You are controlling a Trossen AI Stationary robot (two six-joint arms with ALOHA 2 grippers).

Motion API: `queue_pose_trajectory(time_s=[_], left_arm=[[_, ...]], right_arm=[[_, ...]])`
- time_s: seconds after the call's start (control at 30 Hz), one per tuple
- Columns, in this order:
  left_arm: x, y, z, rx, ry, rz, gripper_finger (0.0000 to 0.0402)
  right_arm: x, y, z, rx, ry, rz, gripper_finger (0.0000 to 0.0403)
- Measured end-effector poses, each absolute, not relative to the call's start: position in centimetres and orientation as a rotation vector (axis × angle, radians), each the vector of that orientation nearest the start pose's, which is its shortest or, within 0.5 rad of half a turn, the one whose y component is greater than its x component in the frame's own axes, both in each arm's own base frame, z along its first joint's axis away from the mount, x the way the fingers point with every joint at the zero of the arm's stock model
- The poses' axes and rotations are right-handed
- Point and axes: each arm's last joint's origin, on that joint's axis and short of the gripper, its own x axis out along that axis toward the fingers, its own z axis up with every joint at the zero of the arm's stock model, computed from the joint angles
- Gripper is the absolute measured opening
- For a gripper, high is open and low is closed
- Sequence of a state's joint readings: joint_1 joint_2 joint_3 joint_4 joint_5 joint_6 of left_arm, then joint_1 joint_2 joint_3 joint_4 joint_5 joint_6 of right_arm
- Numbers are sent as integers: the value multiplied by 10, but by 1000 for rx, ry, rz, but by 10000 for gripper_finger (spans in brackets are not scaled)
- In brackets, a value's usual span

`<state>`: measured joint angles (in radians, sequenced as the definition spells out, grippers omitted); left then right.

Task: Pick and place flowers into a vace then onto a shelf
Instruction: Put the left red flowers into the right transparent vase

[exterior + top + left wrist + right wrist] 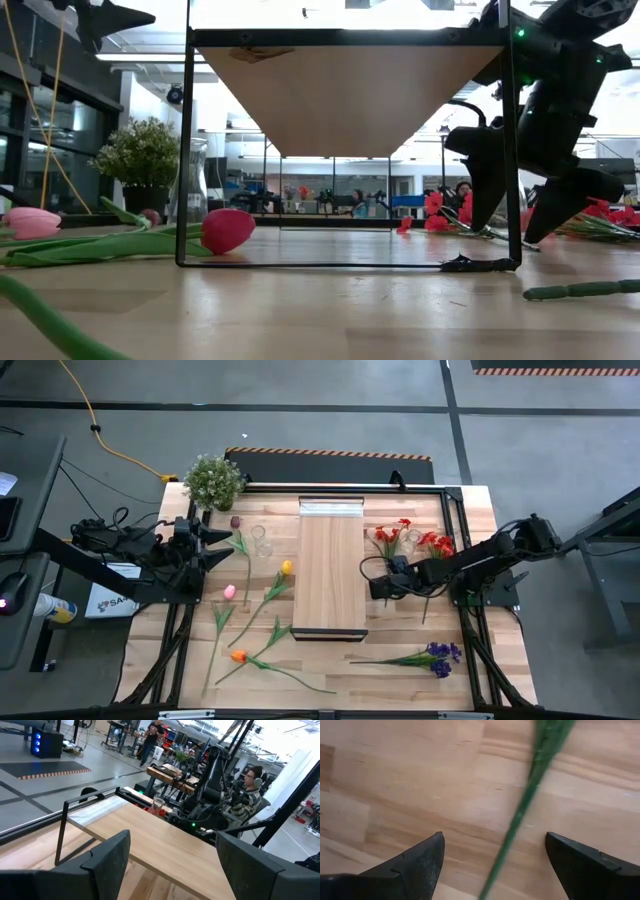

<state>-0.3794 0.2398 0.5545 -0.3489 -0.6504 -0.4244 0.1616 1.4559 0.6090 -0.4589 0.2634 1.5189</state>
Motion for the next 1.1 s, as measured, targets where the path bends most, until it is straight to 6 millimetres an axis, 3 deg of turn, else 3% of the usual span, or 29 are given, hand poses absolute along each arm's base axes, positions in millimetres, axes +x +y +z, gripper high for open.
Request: queue_pose_trajectory(time_s=[1.1], left_arm=[[69,-6,294,-389,-33,378,326]], right_arm=[[217,19,128,1039,914,-1070,315]])
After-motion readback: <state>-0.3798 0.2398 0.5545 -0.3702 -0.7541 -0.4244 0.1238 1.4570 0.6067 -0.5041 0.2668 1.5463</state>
